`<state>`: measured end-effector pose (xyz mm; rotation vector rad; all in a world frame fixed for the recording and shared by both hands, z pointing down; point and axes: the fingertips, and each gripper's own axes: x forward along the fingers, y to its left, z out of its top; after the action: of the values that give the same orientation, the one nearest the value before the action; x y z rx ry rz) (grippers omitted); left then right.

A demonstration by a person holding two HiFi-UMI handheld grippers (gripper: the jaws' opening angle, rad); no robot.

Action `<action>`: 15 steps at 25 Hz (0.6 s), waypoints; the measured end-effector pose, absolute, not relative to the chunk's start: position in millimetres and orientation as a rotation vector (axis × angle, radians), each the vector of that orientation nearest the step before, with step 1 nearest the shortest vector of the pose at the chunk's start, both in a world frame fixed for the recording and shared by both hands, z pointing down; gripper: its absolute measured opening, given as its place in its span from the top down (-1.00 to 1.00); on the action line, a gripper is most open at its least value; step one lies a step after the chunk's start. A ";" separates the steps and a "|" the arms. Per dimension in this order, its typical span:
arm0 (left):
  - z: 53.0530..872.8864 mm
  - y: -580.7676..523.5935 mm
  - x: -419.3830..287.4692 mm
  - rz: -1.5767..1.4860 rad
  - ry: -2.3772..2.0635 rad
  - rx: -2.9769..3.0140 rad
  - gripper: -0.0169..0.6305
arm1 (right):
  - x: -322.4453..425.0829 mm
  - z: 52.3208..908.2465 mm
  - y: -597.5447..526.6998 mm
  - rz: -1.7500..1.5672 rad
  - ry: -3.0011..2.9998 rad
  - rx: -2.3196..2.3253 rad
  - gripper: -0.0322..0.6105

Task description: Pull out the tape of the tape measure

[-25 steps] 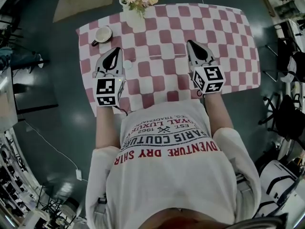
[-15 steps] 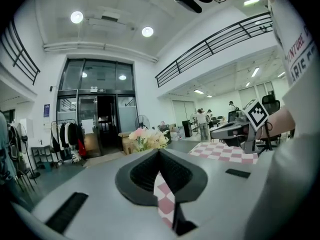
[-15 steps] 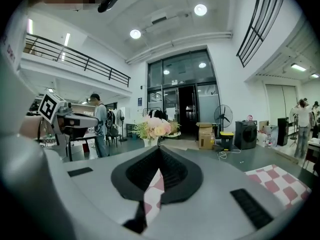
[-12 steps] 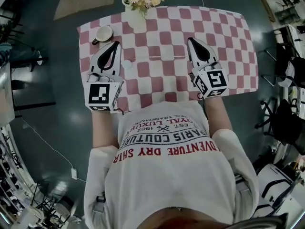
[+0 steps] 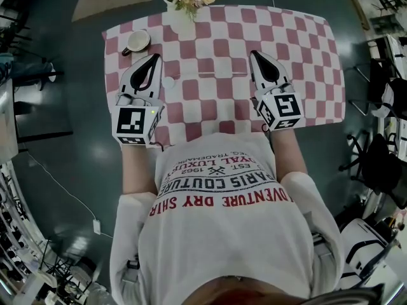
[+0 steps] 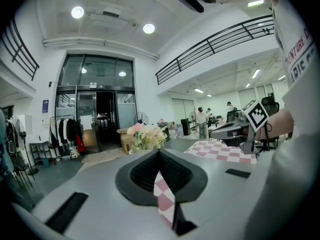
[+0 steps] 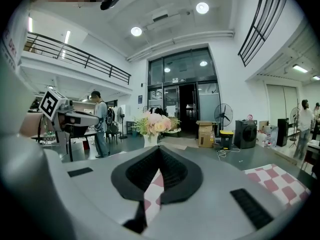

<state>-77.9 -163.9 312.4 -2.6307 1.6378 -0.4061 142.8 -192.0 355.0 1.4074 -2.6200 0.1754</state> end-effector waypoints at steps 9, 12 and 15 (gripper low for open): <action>327.6 -160.8 -75.2 -0.451 1.650 -2.647 0.90 | 139.4 353.9 -186.5 0.145 -2.636 1.401 0.81; 327.2 -161.7 -75.0 -0.448 1.665 -2.643 0.90 | 139.5 355.5 -184.7 0.147 -2.630 1.397 0.81; 326.6 -161.9 -74.1 -0.457 1.662 -2.638 0.90 | 138.7 357.2 -183.1 0.154 -2.621 1.399 0.81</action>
<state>-74.1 -161.9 326.6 -2.6376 1.6618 -0.4571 138.7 -183.1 357.2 1.3994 -2.6209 0.1538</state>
